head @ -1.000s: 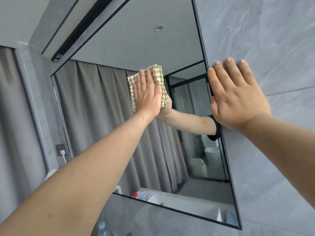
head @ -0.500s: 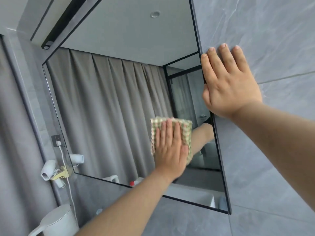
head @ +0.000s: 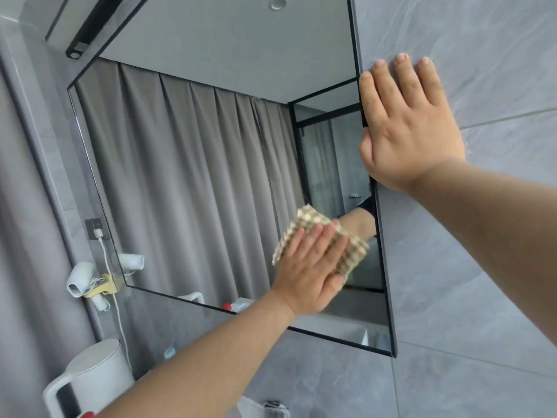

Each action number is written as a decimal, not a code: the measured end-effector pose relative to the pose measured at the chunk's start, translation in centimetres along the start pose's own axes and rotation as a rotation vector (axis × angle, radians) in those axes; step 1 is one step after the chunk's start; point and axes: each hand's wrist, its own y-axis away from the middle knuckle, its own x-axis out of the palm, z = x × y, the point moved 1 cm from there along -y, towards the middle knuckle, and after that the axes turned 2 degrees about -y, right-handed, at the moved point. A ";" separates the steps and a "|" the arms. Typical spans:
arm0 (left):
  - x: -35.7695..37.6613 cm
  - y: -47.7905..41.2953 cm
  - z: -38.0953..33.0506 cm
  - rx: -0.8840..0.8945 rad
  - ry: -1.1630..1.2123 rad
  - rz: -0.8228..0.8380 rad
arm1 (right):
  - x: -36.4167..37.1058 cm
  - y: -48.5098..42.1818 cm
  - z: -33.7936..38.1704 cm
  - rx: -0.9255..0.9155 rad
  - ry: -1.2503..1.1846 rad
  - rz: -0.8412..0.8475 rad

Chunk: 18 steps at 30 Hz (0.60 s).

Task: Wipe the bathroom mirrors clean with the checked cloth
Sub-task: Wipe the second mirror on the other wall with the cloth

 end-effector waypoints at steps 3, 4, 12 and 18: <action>-3.0 -6.7 3.7 -0.100 -0.015 -0.018 | -0.1 0.0 -0.1 -0.013 -0.006 0.004; -4.2 -9.0 5.1 -0.169 -0.006 -0.036 | -0.1 0.0 -0.1 -0.013 -0.008 0.005; -7.3 -15.8 7.0 -0.565 0.080 -0.119 | 0.0 0.9 0.0 -0.016 -0.023 0.005; -3.5 -8.5 1.3 -0.510 0.079 -0.089 | 0.8 4.8 0.4 -0.057 -0.062 0.016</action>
